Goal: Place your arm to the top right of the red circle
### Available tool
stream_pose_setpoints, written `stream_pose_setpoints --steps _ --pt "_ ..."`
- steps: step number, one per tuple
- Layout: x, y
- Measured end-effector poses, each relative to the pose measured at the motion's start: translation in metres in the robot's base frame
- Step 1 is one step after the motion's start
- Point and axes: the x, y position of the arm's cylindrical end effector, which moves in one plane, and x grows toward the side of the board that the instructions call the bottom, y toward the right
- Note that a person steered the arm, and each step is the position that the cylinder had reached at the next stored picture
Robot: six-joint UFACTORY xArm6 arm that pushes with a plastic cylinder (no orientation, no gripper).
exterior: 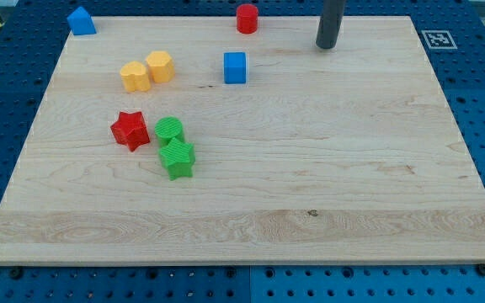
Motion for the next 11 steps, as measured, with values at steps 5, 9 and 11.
stream_pose_setpoints --steps 5,9,11 --pt "0.089 -0.110" --pt "0.128 -0.240" --pt "0.128 -0.270"
